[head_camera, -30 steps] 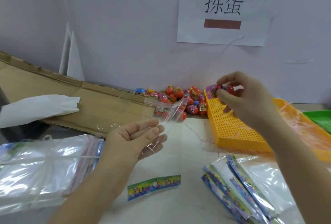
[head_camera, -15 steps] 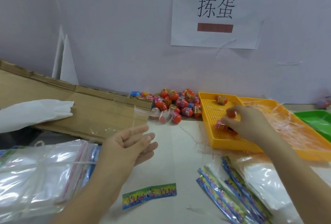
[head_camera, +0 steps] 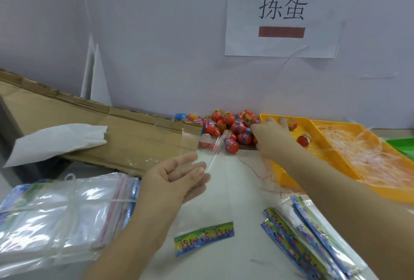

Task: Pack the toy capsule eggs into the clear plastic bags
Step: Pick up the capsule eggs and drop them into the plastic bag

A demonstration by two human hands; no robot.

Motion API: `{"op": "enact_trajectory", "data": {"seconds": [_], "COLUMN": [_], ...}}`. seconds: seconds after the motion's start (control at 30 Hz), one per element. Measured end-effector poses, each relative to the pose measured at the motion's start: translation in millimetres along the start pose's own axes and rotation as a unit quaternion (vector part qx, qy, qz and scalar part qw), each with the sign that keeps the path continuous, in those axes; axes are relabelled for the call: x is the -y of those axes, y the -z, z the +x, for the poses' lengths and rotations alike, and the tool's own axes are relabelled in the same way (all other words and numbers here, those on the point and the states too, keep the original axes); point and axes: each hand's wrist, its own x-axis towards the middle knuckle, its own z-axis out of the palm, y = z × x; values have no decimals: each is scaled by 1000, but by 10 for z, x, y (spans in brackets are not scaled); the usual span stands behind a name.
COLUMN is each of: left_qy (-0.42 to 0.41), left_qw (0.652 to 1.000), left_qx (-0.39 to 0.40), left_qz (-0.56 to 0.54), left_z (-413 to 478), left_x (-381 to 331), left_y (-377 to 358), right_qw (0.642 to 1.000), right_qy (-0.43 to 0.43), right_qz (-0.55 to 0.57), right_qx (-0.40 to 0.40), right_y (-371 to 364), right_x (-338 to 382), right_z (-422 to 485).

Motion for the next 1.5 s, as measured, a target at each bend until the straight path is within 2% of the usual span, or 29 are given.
{"op": "enact_trajectory", "data": {"seconds": [0.07, 0.13, 0.23, 0.3, 0.37, 0.4, 0.47, 0.53, 0.6, 0.63, 0.7, 0.73, 0.8, 0.87, 0.9, 0.97, 1.03, 1.1, 1.17, 1.23, 1.3, 1.33, 1.4, 1.47, 1.5], "left_qy": [1, 1, -9, -17, -26, -35, -67, -108, -151, -176, -235, -278, -394, -432, -432, -440, -462, -461, -370, -199, -114, -105, -91, -97, -104], "left_qw": [1000, 1000, 1000, 1000, 999, 999, 997, 992, 981, 972, 951, 932, 851, 784, 776, 774, 793, 828, 900, 975, 984, 985, 993, 995, 994], "left_qx": [-1, 1, -4, -8, -18, -25, -40, -66, -108, -131, -138, -129, -118, -111, -79, -25, -8, -56, -96, 7, 108, 106, 59, 11, 1], "left_qz": [6, 9, 12, 13, 8, 6, 10, 22, 54, 82, 148, 193, 326, 431, 453, 455, 397, 315, 208, 102, 89, 86, 46, 27, 32], "left_z": [3, 2, -8, -25, -46, -61, -95, -117, -117, -113, -134, -152, -205, -266, -284, -320, -348, -336, -294, -221, -172, -170, -162, -148, -143], "left_x": [7, 9, 3, -10, -28, -36, -54, -68, -58, -49, -50, -35, -33, -41, -26, -14, -43, -120, -222, -288, -275, -257, -219, -194, -196], "left_y": [0, -2, -17, -36, -57, -70, -101, -118, -104, -79, -31, -27, -54, -129, -143, -155, -144, -125, -106, -86, -82, -95, -107, -91, -82], "right_qw": [999, 970, 832, 739, 674, 662, 674, 683, 670, 665, 649, 638, 600, 531, 506, 493, 471, 448, 422, 394, 403, 415, 468, 532, 535], "right_qy": [-21, -59, -63, -1, 95, 136, 174, 159, 129, 141, 197, 218, 215, 169, 145, 112, 96, 108, 136, 162, 190, 192, 159, 111, 104], "right_qz": [47, 226, 524, 639, 712, 726, 717, 711, 728, 731, 735, 738, 770, 831, 850, 862, 877, 887, 893, 893, 879, 874, 865, 836, 825], "right_qx": [-18, -75, -169, -211, -174, -125, -45, -45, -62, -58, 9, 41, 18, -16, -20, -27, -17, 21, 83, 144, 169, 164, 88, -74, -148], "right_y": [-5, 63, 346, 604, 830, 898, 936, 924, 950, 964, 992, 1012, 1038, 1046, 1045, 1012, 970, 943, 906, 862, 831, 826, 821, 833, 856], "right_x": [-8, -28, -37, -25, 26, 73, 175, 259, 331, 362, 466, 537, 628, 644, 628, 553, 442, 320, 223, 180, 197, 213, 223, 181, 141], "right_z": [19, -8, -122, -278, -519, -638, -831, -951, -1052, -1109, -1235, -1299, -1357, -1337, -1315, -1253, -1170, -1092, -1044, -1038, -1052, -1050, -1034, -1017, -1019]}}
